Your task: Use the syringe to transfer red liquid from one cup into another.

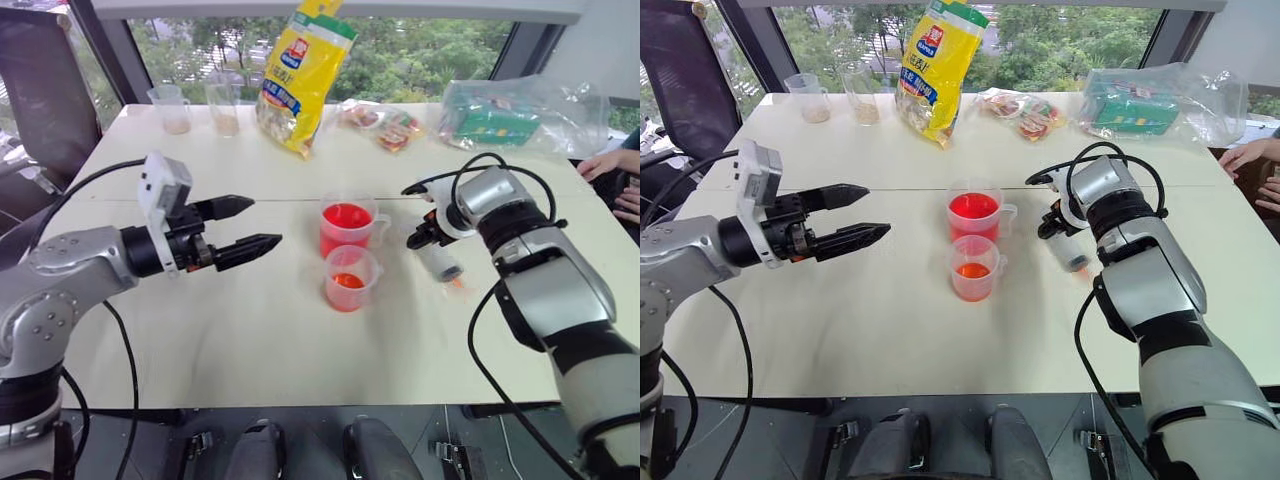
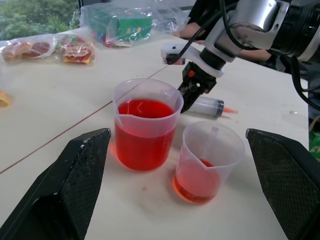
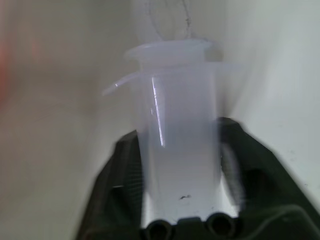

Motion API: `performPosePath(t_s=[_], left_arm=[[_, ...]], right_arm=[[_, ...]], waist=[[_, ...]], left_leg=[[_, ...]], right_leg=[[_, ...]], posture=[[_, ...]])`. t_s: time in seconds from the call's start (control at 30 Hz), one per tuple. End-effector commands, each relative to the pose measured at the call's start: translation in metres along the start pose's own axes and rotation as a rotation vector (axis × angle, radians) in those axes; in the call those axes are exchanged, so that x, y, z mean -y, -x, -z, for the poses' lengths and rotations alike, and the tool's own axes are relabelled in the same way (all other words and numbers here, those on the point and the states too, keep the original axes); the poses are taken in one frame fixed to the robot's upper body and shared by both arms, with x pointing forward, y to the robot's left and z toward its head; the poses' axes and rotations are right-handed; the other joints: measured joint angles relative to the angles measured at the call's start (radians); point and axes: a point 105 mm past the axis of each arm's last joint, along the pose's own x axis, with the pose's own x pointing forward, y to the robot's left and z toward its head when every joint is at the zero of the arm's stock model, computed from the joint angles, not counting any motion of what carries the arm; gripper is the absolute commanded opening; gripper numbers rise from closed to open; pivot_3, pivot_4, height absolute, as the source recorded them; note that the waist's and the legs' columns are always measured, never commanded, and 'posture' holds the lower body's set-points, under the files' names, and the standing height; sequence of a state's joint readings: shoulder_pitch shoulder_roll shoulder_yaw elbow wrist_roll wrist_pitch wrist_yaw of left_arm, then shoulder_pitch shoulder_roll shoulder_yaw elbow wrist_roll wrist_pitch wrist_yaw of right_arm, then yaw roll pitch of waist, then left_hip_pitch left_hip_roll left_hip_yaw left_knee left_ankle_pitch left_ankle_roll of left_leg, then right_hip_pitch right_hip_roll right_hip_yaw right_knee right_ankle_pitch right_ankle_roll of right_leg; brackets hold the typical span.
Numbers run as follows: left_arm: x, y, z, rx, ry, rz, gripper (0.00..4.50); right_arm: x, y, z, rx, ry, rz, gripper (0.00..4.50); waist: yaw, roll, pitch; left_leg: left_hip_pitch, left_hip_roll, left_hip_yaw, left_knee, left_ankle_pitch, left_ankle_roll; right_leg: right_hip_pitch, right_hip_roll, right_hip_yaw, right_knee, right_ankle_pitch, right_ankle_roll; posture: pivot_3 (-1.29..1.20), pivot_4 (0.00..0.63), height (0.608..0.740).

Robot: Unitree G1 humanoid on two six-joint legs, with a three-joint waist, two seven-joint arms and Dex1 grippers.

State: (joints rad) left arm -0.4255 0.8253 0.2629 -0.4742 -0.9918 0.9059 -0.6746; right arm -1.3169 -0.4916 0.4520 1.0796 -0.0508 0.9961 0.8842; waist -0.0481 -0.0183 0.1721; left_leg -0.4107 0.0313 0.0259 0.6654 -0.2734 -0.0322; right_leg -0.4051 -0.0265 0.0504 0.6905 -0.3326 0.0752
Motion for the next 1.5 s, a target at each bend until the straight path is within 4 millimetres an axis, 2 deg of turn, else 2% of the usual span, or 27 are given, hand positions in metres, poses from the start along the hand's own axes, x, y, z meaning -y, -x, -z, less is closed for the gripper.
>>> performPosePath(t_s=[0.03, 0.1, 0.2, 0.3, 0.4, 0.47, 0.53, 0.6, 0.67, 0.77, 0.83, 0.93, 1.23, 1.5], left_arm=[[-0.002, 0.006, -0.017, 0.033, -0.068, -0.017, 4.50], [-0.005, 0.009, -0.020, 0.030, -0.078, -0.020, 4.50], [-0.011, 0.008, -0.025, 0.029, -0.099, -0.033, 4.50], [-0.020, 0.009, -0.032, 0.043, -0.102, -0.037, 4.50], [-0.024, 0.002, -0.032, 0.047, -0.104, -0.031, 4.50], [-0.027, -0.002, -0.033, 0.051, -0.105, -0.023, 4.50], [-0.027, -0.007, -0.038, 0.062, -0.109, -0.005, 4.50], [-0.029, -0.010, -0.041, 0.065, -0.114, 0.007, 4.50], [-0.030, -0.014, -0.043, 0.060, -0.124, 0.020, 4.50], [-0.029, -0.020, -0.048, 0.062, -0.136, 0.047, 4.50], [-0.029, -0.021, -0.051, 0.067, -0.140, 0.056, 4.50], [-0.030, -0.026, -0.056, 0.074, -0.152, 0.068, 4.50], [-0.034, -0.050, -0.074, 0.131, -0.162, 0.108, 4.50], [-0.026, -0.079, -0.075, 0.134, -0.156, 0.206, 4.50]], right_arm=[[-0.002, 0.005, -0.010, 0.035, 0.006, -0.007, 1.41], [-0.002, 0.009, -0.015, 0.051, 0.006, 0.005, 1.41], [0.005, 0.028, -0.031, 0.158, 0.020, 0.020, 1.41], [0.009, 0.054, -0.059, 0.348, 0.111, 0.101, 1.41], [0.011, 0.086, -0.083, 0.606, 0.108, 0.159, 1.41], [-0.001, 0.110, -0.100, 0.821, 0.080, 0.136, 1.41], [-0.024, 0.142, -0.115, 1.063, 0.023, 0.017, 1.41], [-0.045, 0.164, -0.119, 1.234, 0.028, -0.089, 1.41], [-0.064, 0.178, -0.117, 1.368, 0.068, -0.148, 1.41], [-0.089, 0.170, -0.109, 1.439, 0.094, -0.235, 1.41], [-0.098, 0.165, -0.106, 1.458, 0.102, -0.268, 1.41], [-0.110, 0.142, -0.096, 1.457, 0.121, -0.304, 1.41], [-0.114, 0.093, -0.080, 1.432, 0.159, -0.218, 1.41], [-0.117, 0.084, -0.075, 1.424, 0.192, -0.192, 1.41]], waist=[[0.000, 0.000, 0.000], [0.000, 0.000, 0.000], [0.002, 0.000, 0.000], [0.003, 0.000, 0.000], [0.004, 0.000, 0.000], [0.005, 0.000, 0.000], [0.003, 0.000, 0.000], [0.000, 0.000, 0.000], [0.004, 0.000, 0.000], [0.005, 0.000, 0.000], [0.005, 0.000, 0.000], [0.006, 0.000, 0.000], [0.004, 0.000, 0.000], [0.003, 0.000, 0.000]], left_leg=[[0.000, 0.000, 0.000, 0.000, 0.000, 0.000], [0.000, 0.000, 0.000, 0.000, 0.000, 0.000], [0.000, 0.000, 0.000, 0.000, 0.000, 0.000], [0.000, 0.000, 0.000, 0.000, 0.000, 0.000], [-0.001, 0.000, 0.000, -0.001, 0.000, 0.000], [-0.001, 0.000, 0.000, -0.001, 0.000, 0.000], [-0.001, 0.000, 0.000, -0.001, 0.000, 0.000], [-0.001, 0.000, 0.000, -0.001, 0.000, -0.001], [-0.001, 0.001, 0.000, -0.001, 0.000, -0.001], [-0.001, 0.000, -0.001, -0.002, 0.000, -0.001], [-0.001, 0.000, -0.001, -0.001, 0.000, -0.001], [-0.001, 0.000, 0.000, 0.001, 0.000, -0.001], [-0.001, 0.000, 0.000, 0.001, 0.001, -0.002], [0.000, 0.000, 0.000, 0.001, 0.001, -0.002]], right_leg=[[0.000, 0.000, 0.000, 0.000, 0.000, 0.000], [0.000, 0.000, 0.000, 0.001, 0.000, 0.000], [0.000, 0.000, 0.000, 0.001, 0.000, 0.000], [-0.001, 0.000, 0.000, 0.001, 0.000, 0.000], [-0.001, 0.000, 0.000, 0.000, 0.000, 0.000], [-0.001, 0.000, 0.000, 0.000, 0.000, 0.000], [-0.001, 0.000, 0.000, 0.000, 0.000, 0.000], [-0.002, 0.001, 0.000, 0.001, 0.000, 0.000], [-0.002, 0.001, 0.000, 0.002, 0.000, 0.000], [-0.002, 0.001, -0.001, 0.001, 0.000, 0.000], [-0.001, 0.000, -0.001, 0.001, 0.000, 0.000], [-0.001, 0.000, -0.001, 0.002, 0.000, 0.000], [-0.001, 0.001, 0.000, 0.002, 0.000, 0.000], [-0.001, 0.001, 0.000, 0.003, 0.000, 0.000]], posture=[[0.00, 0.150, 0.740], [0.00, 0.150, 0.740], [0.00, 0.150, 0.740], [0.00, 0.150, 0.740], [0.00, 0.150, 0.740], [0.00, 0.150, 0.740], [0.00, 0.150, 0.740], [0.00, 0.150, 0.740], [0.00, 0.150, 0.740], [0.00, 0.150, 0.740], [0.00, 0.150, 0.740], [0.00, 0.150, 0.740], [0.00, 0.150, 0.740], [0.00, 0.150, 0.740]])
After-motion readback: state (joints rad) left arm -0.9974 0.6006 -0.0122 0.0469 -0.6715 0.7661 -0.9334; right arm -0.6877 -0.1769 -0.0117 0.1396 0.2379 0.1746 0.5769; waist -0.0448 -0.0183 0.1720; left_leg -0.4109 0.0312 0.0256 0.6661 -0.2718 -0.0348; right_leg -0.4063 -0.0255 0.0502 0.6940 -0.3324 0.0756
